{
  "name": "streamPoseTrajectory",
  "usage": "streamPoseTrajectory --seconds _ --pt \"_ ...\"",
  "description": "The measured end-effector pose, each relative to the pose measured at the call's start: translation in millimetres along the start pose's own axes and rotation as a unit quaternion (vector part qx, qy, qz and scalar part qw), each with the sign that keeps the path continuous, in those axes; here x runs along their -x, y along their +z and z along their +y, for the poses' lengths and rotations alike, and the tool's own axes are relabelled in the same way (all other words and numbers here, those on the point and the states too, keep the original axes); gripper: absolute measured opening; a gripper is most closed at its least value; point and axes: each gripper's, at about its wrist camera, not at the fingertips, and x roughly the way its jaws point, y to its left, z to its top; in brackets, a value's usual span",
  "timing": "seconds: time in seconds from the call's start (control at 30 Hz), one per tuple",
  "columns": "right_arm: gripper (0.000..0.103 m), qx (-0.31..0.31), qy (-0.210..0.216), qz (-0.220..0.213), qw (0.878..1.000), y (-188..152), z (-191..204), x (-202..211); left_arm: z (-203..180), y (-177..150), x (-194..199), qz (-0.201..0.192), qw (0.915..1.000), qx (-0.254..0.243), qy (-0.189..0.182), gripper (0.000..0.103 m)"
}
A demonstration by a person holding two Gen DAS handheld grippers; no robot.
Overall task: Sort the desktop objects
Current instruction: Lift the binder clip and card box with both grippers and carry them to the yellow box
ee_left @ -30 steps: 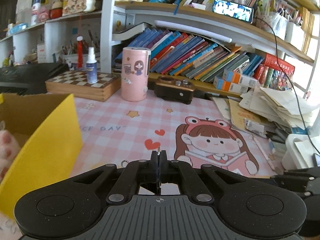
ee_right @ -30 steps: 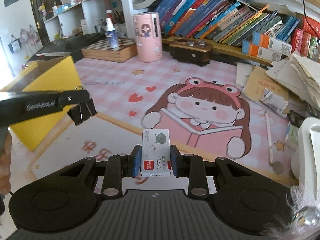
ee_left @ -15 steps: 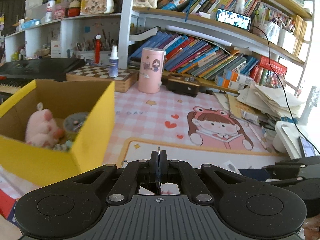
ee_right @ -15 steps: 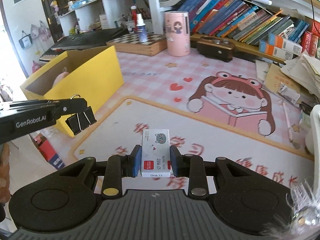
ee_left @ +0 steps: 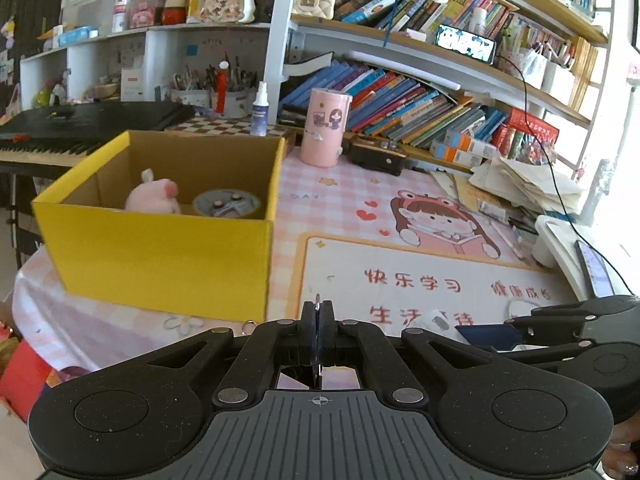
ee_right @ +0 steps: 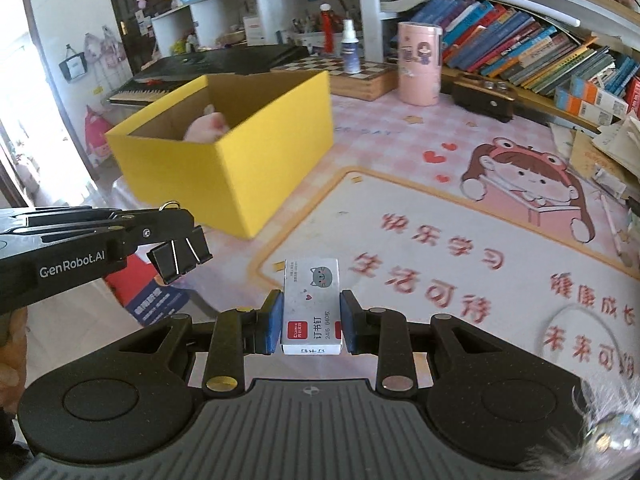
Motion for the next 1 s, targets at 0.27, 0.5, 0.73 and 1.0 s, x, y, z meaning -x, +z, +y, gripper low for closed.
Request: streamPoseTrajectory --seconds 0.27,0.5,0.73,1.0 --pt "0.028 0.009 0.003 -0.006 1.0 -15 44 8 25 -17 31 -0.005 1.0 0.0 0.0 0.0" --pt "0.028 0.016 0.009 -0.007 1.0 -20 70 8 42 -28 51 -0.01 0.9999 0.0 0.003 0.0" --pt "0.028 0.026 0.015 -0.011 0.999 -17 90 5 58 -32 65 -0.019 0.9998 0.003 0.01 0.0" --pt "0.028 0.043 0.026 -0.012 0.999 -13 109 -1 77 -33 76 -0.029 0.9991 0.015 0.025 0.0"
